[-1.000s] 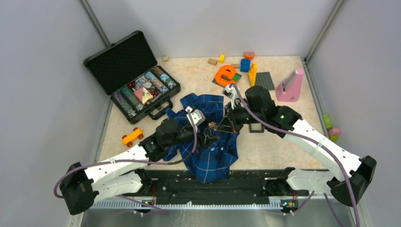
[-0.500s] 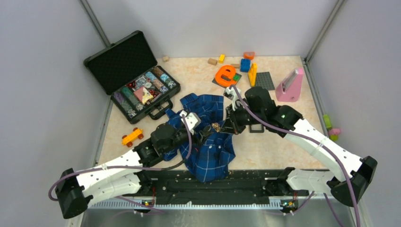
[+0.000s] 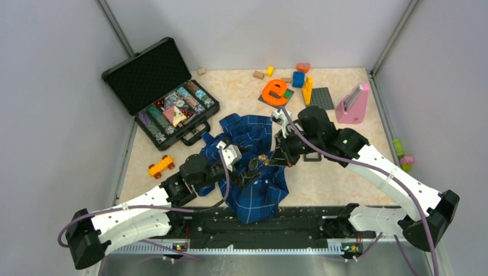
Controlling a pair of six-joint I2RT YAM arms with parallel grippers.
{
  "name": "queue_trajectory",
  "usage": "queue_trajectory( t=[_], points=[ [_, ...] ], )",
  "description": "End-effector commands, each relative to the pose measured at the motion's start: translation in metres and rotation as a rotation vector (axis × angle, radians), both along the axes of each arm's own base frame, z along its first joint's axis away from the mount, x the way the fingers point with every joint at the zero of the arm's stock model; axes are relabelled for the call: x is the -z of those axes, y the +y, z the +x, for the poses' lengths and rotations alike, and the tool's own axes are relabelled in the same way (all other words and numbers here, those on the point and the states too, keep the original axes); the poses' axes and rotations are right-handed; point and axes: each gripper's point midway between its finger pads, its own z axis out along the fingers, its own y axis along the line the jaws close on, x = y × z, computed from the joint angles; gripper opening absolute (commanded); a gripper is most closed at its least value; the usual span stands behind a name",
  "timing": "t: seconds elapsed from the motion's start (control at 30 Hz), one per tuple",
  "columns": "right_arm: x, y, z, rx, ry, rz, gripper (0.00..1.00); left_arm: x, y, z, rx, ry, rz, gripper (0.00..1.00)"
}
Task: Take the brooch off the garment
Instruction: Remove the brooch from the clothes.
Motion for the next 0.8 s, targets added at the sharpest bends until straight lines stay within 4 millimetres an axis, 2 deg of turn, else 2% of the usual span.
queue_trajectory(
  t=[0.0,0.23,0.37,0.43,0.53,0.7,0.77],
  points=[
    [-0.021,0.002,-0.008,-0.072,-0.042,0.049,0.0,-0.027,-0.009,0.0,0.037,-0.049,-0.054,0.98],
    [-0.021,0.004,-0.009,-0.1,-0.059,0.047,0.0,-0.038,-0.018,-0.006,0.115,-0.025,-0.055,0.94],
    [-0.017,0.004,-0.009,-0.11,-0.056,0.038,0.0,-0.045,-0.018,-0.02,0.229,-0.003,-0.103,0.92],
    [-0.018,0.005,-0.01,-0.118,-0.056,0.043,0.0,-0.046,-0.018,-0.025,0.271,-0.002,-0.104,0.87],
    [-0.022,0.006,-0.01,-0.124,-0.066,0.056,0.0,-0.042,-0.021,-0.029,0.319,0.014,-0.07,0.71],
    [-0.024,0.008,-0.012,-0.14,-0.062,0.065,0.0,-0.042,-0.024,-0.032,0.352,0.013,-0.078,0.67],
    [-0.024,0.008,-0.012,-0.141,-0.061,0.064,0.0,-0.042,-0.026,-0.031,0.358,0.015,-0.075,0.61]
  ],
)
